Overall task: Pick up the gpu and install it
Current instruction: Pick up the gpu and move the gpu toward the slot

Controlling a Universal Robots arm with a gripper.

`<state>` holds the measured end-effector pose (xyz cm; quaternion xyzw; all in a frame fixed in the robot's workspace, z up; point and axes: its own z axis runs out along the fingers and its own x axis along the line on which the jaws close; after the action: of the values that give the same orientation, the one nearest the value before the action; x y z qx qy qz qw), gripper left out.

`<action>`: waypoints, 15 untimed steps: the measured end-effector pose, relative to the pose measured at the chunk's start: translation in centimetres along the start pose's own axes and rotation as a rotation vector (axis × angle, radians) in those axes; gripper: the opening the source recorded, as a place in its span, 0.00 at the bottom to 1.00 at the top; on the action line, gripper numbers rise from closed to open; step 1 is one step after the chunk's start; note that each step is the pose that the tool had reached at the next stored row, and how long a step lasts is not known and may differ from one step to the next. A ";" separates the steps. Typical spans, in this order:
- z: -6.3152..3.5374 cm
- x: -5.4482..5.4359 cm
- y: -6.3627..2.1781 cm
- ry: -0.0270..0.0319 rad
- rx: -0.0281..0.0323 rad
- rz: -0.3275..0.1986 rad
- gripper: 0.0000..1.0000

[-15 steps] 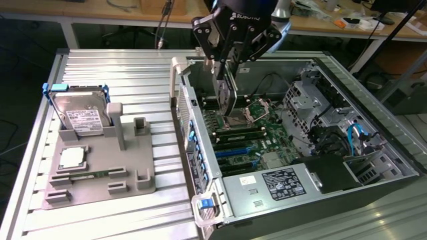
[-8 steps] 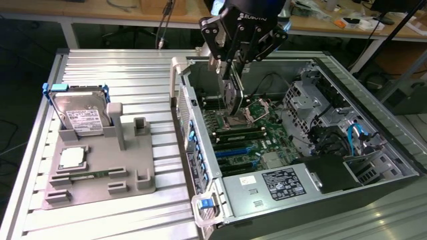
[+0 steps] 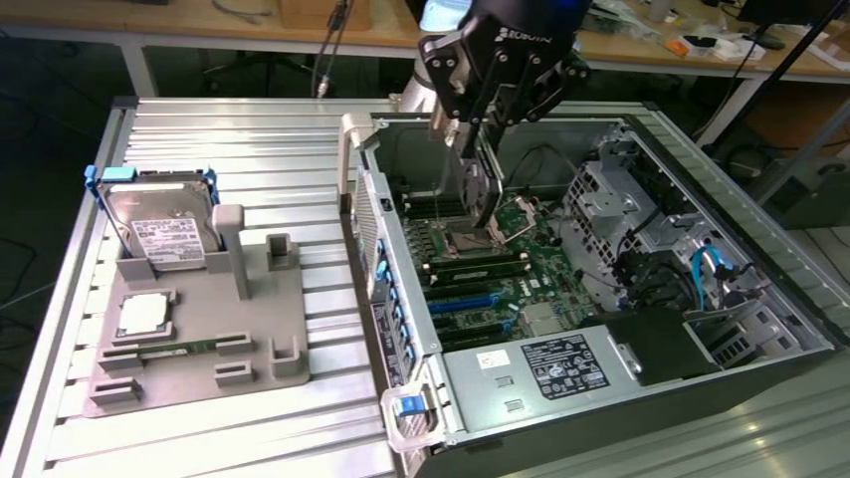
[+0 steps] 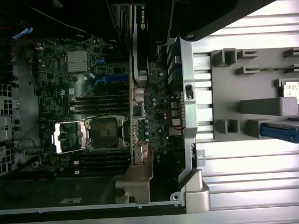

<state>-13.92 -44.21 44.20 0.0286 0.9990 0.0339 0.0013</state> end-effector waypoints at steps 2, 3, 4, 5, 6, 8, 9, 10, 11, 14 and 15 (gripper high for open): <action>0.00 -0.4 0.02 0.0002 0.0000 0.000 0.27; 0.00 -0.6 0.03 0.0003 0.0000 0.000 0.27; 0.00 -0.7 0.04 0.0004 0.0001 0.000 0.27; 0.00 -0.9 0.05 0.0004 0.0001 0.000 0.27; 0.00 -1.1 0.06 0.0005 0.0000 0.000 0.27; 0.01 -1.5 0.09 0.0007 0.0001 0.000 0.27; 0.01 -1.7 0.09 0.0007 0.0001 0.000 0.27; 0.01 -1.8 0.10 0.0008 0.0001 0.000 0.27; 0.01 -2.1 0.12 0.0008 0.0001 0.000 0.27; 0.01 -2.4 0.14 0.0009 0.0000 0.000 0.27; 0.01 -2.6 0.15 0.0009 0.0000 0.000 0.27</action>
<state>-11.33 -44.21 44.19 0.0286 0.9990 0.0339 0.0009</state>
